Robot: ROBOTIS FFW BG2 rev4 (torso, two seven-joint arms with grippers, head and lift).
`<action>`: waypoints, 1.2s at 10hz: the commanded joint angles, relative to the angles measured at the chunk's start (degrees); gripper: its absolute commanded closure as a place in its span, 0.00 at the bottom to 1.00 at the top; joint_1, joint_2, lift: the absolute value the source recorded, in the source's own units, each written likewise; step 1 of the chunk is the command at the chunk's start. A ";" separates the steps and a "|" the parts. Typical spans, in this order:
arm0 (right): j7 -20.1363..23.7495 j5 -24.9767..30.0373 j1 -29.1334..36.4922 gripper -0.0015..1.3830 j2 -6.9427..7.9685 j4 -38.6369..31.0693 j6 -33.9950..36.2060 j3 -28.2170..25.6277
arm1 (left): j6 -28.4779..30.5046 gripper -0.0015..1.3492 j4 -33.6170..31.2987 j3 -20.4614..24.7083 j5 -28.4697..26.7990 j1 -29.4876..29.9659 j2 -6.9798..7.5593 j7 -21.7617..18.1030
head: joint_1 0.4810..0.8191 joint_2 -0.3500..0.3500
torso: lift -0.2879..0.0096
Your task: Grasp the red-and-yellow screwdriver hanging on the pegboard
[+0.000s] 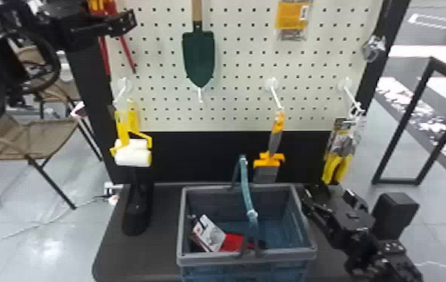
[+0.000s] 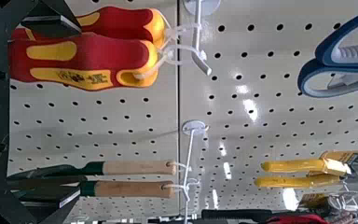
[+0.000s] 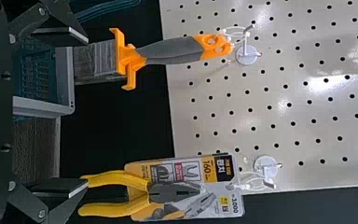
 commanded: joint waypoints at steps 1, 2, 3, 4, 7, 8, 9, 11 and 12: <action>0.00 0.00 -0.03 0.16 -0.16 0.00 0.17 0.00 | 1.18 0.08 -0.74 -0.51 0.74 -0.11 -0.07 0.00 | 0.20 0.50 | 0.63; 0.00 0.00 -0.03 0.16 -0.24 -0.09 0.26 0.00 | 2.32 0.09 -1.80 -0.69 -0.14 -0.11 -0.07 0.00 | 0.20 0.50 | 0.63; 0.00 0.00 -0.03 0.16 -0.24 -0.09 0.26 0.00 | 2.94 0.14 -2.59 -0.77 -1.89 -0.11 -0.07 0.00 | 0.20 0.50 | 0.63; 0.00 0.00 -0.03 0.16 -0.42 -0.09 0.26 0.00 | 5.40 0.34 -4.52 -0.77 -5.67 -0.29 -0.07 -0.09 | 0.20 0.50 | 0.63; 0.09 -0.09 -0.21 0.16 -0.51 0.00 0.26 0.18 | 7.86 0.89 -5.58 -1.21 -7.96 -0.73 -0.24 1.14 | 0.20 0.50 | 0.63; 0.09 -0.09 -0.21 0.16 -0.51 0.00 0.26 0.18 | 7.69 0.89 -5.49 -1.21 -8.05 -0.64 -0.24 1.41 | 0.20 0.50 | 0.63; 0.09 -0.18 -0.21 0.16 -0.51 0.00 0.26 0.18 | 7.33 0.89 -5.49 -0.60 -6.64 -0.11 -0.33 2.55 | 0.20 0.50 | 0.63; 0.18 -0.18 -0.12 0.16 -0.51 -0.09 0.08 0.18 | 7.25 0.89 -5.49 0.19 -6.29 0.59 -0.68 3.34 | 0.20 0.50 | 0.63; 0.18 -0.26 -0.12 0.16 -0.51 0.00 0.00 0.18 | 6.89 0.89 -5.40 0.28 -6.20 0.77 -0.68 3.34 | 0.20 0.50 | 0.63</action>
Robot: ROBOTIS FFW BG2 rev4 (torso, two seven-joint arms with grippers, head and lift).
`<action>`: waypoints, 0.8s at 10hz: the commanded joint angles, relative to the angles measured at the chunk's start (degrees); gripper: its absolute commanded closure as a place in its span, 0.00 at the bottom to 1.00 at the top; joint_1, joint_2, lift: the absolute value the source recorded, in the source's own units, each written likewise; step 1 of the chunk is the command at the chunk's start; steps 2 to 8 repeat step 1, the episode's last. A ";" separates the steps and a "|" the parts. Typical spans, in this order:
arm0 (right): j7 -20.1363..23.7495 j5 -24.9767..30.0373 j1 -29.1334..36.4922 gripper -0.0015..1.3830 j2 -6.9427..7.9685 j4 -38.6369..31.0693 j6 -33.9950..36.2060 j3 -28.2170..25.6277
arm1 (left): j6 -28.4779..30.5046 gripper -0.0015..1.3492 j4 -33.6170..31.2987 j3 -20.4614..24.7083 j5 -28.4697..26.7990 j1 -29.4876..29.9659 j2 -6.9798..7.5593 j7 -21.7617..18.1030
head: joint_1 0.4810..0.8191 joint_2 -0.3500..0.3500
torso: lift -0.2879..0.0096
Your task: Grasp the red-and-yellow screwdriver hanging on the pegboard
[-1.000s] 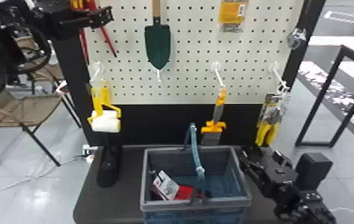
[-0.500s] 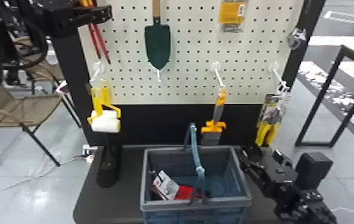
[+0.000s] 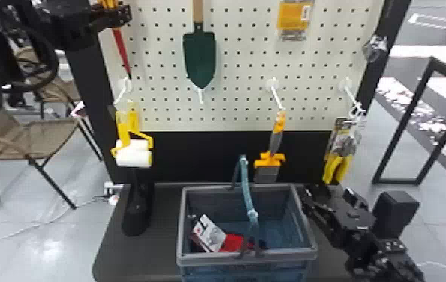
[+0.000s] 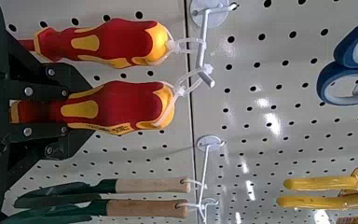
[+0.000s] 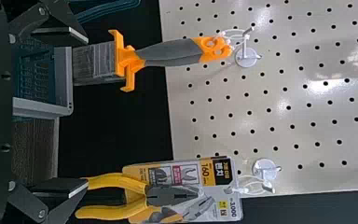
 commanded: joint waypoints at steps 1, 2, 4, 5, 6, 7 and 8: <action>0.09 -0.03 0.04 0.16 0.00 -0.02 -0.19 0.00 | -0.43 0.89 0.06 0.33 0.14 0.35 -0.10 0.24 | 0.20 0.50 | 0.63; 0.09 -0.03 0.04 0.16 0.00 -0.02 -0.19 0.00 | -0.43 0.89 0.06 0.33 0.14 0.35 -0.10 0.24 | 0.20 0.50 | 0.63; 0.09 -0.03 0.04 0.16 0.00 -0.02 -0.19 0.00 | -0.43 0.89 0.06 0.33 0.14 0.35 -0.10 0.24 | 0.20 0.50 | 0.63; 0.09 -0.03 0.04 0.16 0.00 -0.02 -0.19 0.00 | -0.43 0.89 0.06 0.33 0.14 0.35 -0.10 0.24 | 0.20 0.50 | 0.63; 0.09 -0.03 0.04 0.16 0.00 -0.02 -0.19 0.00 | -0.43 0.89 0.06 0.33 0.14 0.35 -0.10 0.24 | 0.20 0.50 | 0.63; 0.09 -0.03 0.04 0.16 0.00 -0.02 -0.19 0.00 | -0.43 0.89 0.06 0.33 0.14 0.35 -0.10 0.24 | 0.20 0.50 | 0.63; 0.09 -0.03 0.04 0.16 0.00 -0.02 -0.19 0.00 | -0.43 0.89 0.06 0.33 0.14 0.35 -0.10 0.24 | 0.20 0.50 | 0.63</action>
